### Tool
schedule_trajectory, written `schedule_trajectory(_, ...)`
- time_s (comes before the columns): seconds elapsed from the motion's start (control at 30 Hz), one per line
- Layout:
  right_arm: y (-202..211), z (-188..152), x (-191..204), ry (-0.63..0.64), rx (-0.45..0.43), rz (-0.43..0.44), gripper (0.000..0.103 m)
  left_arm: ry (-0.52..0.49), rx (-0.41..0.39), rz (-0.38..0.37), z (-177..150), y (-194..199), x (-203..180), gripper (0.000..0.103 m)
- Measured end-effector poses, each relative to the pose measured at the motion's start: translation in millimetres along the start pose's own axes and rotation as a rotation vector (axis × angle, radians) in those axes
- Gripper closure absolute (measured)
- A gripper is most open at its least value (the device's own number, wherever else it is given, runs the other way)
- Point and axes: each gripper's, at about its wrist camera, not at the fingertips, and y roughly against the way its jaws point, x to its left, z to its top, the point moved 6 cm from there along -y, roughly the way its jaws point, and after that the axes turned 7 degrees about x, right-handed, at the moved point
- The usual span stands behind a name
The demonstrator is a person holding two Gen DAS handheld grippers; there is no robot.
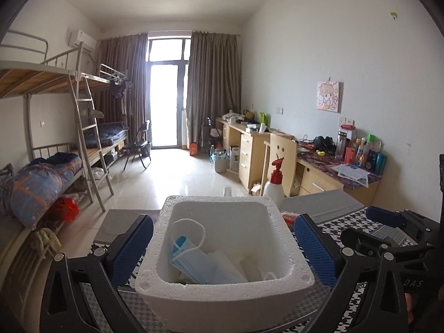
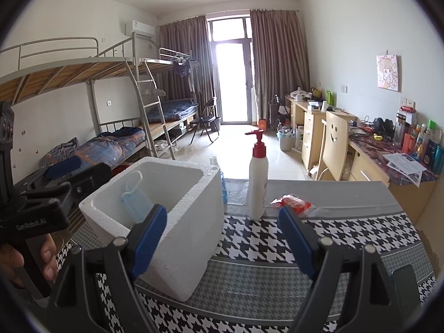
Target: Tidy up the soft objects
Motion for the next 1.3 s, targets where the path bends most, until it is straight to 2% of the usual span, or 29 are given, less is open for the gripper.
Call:
schedule_trajectory(0.7, 49, -10, 14, 0.022, -0.074, -0.007, 0.017, -0.027, -0.091, -0.001, -14, 68, -14, 0.001)
schedule_trajectory(0.83, 62, -14, 19, 0.025, -0.104, -0.005, 0.007, -0.016, -0.105, -0.013, -22, 79, -15, 0.001)
schedule_trajectory(1.3, 83, -30, 29, 0.027, -0.167, -0.002, 0.005, -0.015, -0.128, -0.001, -42, 98, -18, 0.001)
